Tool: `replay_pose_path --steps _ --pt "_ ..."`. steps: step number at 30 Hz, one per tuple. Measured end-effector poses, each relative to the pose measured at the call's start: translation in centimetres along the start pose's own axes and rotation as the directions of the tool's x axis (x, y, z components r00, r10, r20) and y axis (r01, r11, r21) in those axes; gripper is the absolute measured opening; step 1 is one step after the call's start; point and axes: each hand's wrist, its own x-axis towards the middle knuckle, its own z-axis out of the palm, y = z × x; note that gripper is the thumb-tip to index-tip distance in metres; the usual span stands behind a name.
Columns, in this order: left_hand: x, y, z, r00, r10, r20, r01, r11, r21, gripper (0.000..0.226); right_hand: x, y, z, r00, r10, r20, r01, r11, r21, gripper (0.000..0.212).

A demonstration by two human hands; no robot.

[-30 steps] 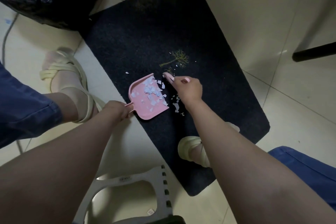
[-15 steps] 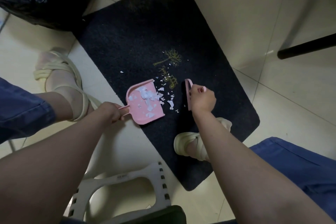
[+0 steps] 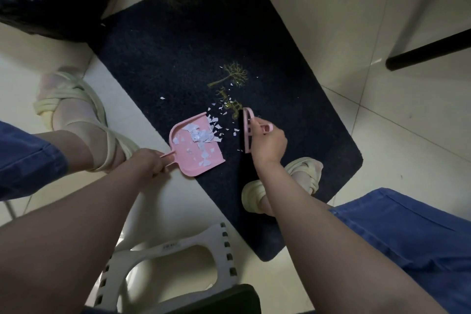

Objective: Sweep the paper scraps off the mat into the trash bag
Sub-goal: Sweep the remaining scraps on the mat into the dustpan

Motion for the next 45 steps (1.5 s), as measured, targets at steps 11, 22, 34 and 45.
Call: replay_pose_path --steps 11,22,34,45 --pt "0.8 -0.6 0.0 1.000 -0.002 -0.007 0.001 0.991 -0.135 0.039 -0.8 -0.9 1.4 0.979 -0.035 0.200 0.018 0.996 0.088 0.020" --pt "0.8 -0.7 -0.6 0.999 -0.006 -0.031 -0.001 0.975 -0.222 0.043 -1.2 -0.4 1.5 0.983 0.129 0.128 -0.125 0.992 -0.035 0.023" --pt "0.8 -0.5 -1.4 0.999 -0.004 -0.034 -0.003 0.980 -0.199 0.036 2.2 -2.1 0.6 0.995 -0.099 0.021 0.100 0.989 -0.107 0.023" --pt "1.2 -0.3 -0.9 0.999 -0.017 -0.039 0.009 0.979 -0.206 0.038 1.6 -3.9 1.9 0.916 -0.171 0.363 0.231 0.965 -0.126 0.015"
